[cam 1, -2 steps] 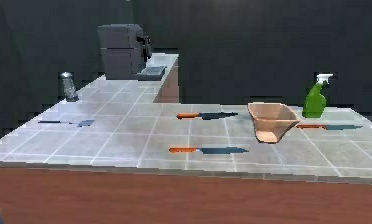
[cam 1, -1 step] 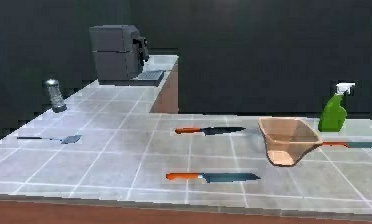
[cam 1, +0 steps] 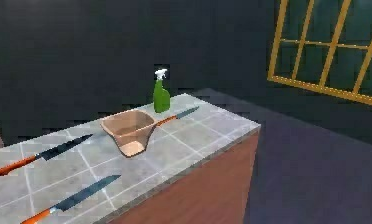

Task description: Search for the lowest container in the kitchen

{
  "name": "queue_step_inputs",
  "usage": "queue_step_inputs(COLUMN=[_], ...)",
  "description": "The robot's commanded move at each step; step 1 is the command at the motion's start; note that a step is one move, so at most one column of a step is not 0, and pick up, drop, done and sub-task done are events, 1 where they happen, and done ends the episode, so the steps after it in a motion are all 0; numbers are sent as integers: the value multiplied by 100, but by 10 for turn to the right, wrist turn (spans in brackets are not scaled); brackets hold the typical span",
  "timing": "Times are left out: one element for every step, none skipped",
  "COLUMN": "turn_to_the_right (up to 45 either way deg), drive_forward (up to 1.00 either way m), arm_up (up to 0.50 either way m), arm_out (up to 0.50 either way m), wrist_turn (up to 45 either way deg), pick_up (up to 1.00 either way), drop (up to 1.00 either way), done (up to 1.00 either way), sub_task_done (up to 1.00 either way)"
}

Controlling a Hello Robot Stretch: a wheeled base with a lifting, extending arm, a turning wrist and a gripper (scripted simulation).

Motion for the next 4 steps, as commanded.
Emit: queue_step_inputs(turn_to_the_right=[450, 450, 240, 0], drive_forward=[0, 0, 0, 100], arm_up=[0, 0, 0, 0], arm_out=[0, 0, 0, 0], wrist_turn=[0, 0, 0, 0], pick_up=[0, 0, 0, 0], drop=[0, 0, 0, 0], done=[0, 0, 0, 0], sub_task_done=[0, 0, 0, 0])
